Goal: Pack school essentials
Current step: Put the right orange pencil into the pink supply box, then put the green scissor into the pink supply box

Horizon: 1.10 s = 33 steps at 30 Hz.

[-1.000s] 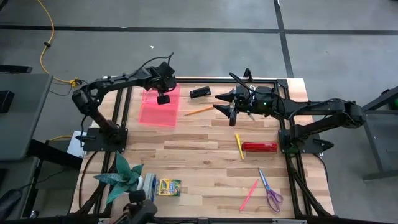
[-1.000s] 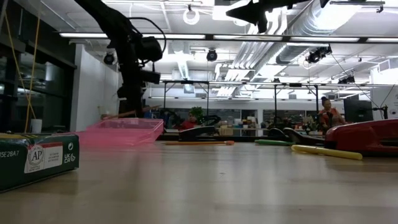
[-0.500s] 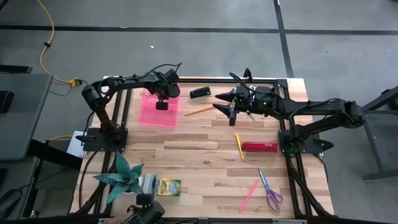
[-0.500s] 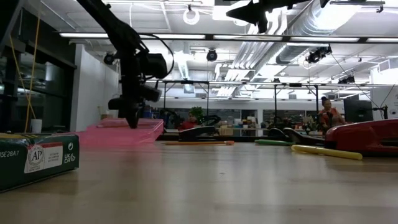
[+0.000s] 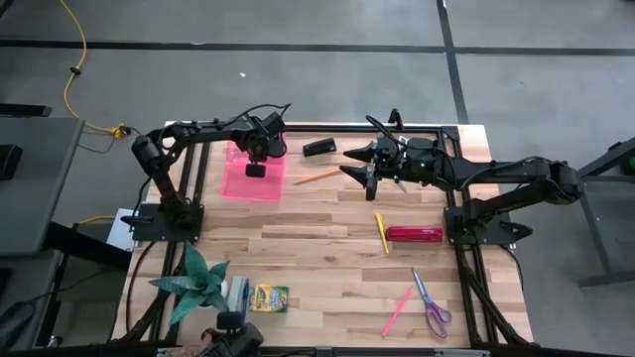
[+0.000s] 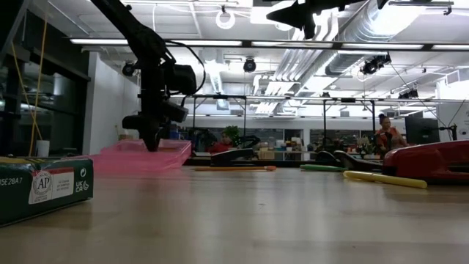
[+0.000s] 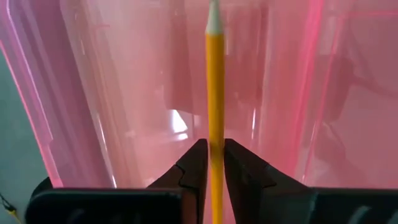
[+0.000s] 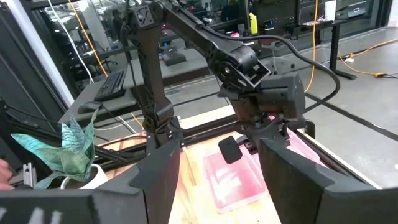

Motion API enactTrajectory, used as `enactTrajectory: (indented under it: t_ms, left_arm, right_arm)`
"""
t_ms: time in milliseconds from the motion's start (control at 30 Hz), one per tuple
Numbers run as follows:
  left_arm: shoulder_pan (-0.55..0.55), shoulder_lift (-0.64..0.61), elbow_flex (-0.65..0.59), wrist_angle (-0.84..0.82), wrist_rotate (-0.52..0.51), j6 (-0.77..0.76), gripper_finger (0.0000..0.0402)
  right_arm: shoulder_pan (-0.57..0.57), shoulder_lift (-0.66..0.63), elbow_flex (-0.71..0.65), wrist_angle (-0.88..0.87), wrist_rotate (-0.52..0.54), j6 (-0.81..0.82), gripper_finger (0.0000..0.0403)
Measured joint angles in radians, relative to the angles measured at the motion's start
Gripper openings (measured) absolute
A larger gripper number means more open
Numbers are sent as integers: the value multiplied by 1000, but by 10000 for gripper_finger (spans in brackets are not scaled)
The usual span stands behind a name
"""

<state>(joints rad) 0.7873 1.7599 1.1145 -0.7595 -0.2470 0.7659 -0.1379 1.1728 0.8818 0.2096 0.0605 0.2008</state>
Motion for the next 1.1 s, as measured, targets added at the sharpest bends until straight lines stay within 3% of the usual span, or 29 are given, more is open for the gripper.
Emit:
enactTrajectory:
  t_ms: [300,433,567,667,767,867,967,1100]
  left_arm:
    - [-19,-22,7,-22,-20,-55,120]
    - [-24,-64,89,-101,-7,-90,159]
    - [-12,-136,191,-142,100,-200,183]
    - [5,-232,222,-94,291,-383,189]
    - [21,-356,183,38,520,-570,188]
    - [8,-509,77,245,670,-692,179]
    - [-36,-667,-81,485,711,-799,169]
    - [-120,-859,-325,821,682,-947,160]
  right_arm:
    - [0,0,0,0,0,0,210]
    - [0,0,0,1,0,0,210]
    - [0,0,0,4,0,-4,210]
    - [0,0,0,12,1,-27,210]
    - [0,0,0,28,6,-44,210]
    - [0,0,0,44,19,-49,210]
    - [0,0,0,49,19,-52,210]
    - [0,0,0,50,19,-53,210]
